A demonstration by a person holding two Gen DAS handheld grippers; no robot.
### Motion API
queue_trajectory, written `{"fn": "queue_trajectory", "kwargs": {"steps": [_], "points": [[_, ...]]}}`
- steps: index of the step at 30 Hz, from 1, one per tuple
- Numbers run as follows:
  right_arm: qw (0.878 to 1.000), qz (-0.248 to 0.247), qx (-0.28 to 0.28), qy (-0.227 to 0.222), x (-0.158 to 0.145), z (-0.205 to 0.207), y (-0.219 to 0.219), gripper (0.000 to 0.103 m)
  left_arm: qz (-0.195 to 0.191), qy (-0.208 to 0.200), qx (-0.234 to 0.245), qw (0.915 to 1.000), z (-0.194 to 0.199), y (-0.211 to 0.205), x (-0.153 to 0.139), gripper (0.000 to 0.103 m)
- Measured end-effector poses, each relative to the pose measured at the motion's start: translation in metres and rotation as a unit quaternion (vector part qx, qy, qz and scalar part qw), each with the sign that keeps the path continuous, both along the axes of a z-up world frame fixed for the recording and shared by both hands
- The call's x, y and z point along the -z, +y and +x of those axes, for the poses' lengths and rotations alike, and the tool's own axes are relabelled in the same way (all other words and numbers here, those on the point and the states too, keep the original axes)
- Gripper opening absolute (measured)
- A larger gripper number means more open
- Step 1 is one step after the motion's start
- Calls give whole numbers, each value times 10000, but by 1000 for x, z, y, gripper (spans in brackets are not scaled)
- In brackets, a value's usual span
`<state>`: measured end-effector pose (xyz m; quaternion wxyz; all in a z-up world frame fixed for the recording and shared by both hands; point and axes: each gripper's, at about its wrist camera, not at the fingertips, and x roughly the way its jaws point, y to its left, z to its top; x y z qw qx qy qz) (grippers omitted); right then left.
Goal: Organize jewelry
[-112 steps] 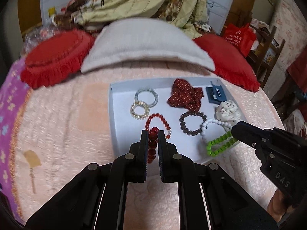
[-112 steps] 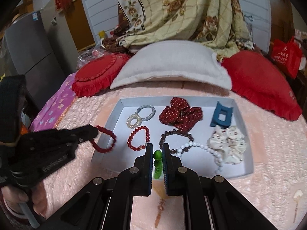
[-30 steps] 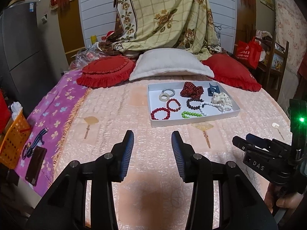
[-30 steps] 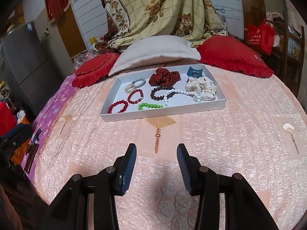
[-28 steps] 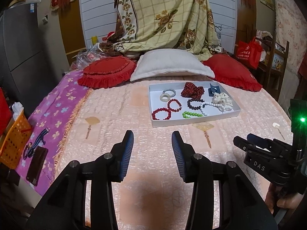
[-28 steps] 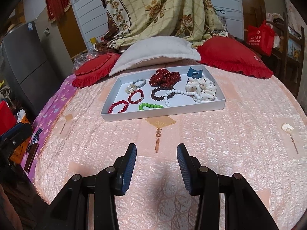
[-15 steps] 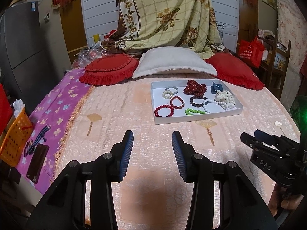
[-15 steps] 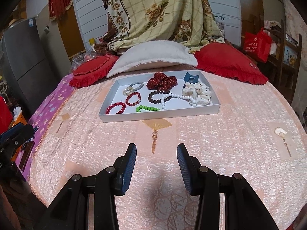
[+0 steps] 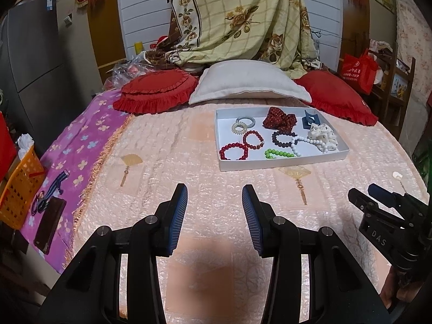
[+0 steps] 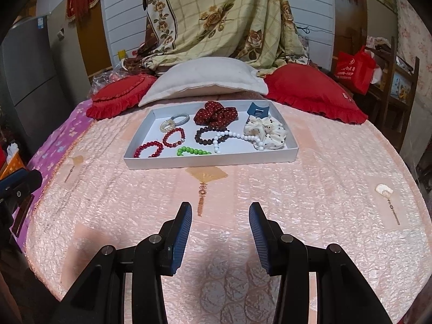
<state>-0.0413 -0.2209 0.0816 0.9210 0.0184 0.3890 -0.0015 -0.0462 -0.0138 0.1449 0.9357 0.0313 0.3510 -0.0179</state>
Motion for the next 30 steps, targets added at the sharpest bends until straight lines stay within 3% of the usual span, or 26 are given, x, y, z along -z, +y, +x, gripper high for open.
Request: {"fn": "queue_trajectory", "kwargs": {"steps": [12, 17, 18, 20, 22, 25, 27, 30], "points": [[10000, -8, 80, -24, -4, -3, -6, 42, 14, -37, 4, 10000, 1, -1, 1, 45], [9999, -43, 86, -50, -5, -6, -6, 42, 109, -328, -156, 9993, -1, -4, -5, 46], [9999, -46, 88, -54, -6, -6, -6, 42, 127, -431, -205, 9988, -2, -3, -8, 48], [9999, -50, 89, -71, -7, -7, -6, 43, 119, -651, -298, 9974, -6, -2, -13, 69], [9999, -62, 91, -97, -10, -8, -6, 43, 145, -938, -463, 9944, -13, 0, -18, 76], [9998, -86, 87, -137, -13, -10, -6, 43, 222, -1443, -750, 9864, -23, 3, -28, 80], [9998, -107, 76, -149, -15, -11, -4, 43, 207, -1565, -797, 9842, -26, 5, -32, 87], [9998, -129, 69, -140, -18, -13, -2, 43, 264, -1656, -876, 9819, -32, 6, -36, 88]]}}
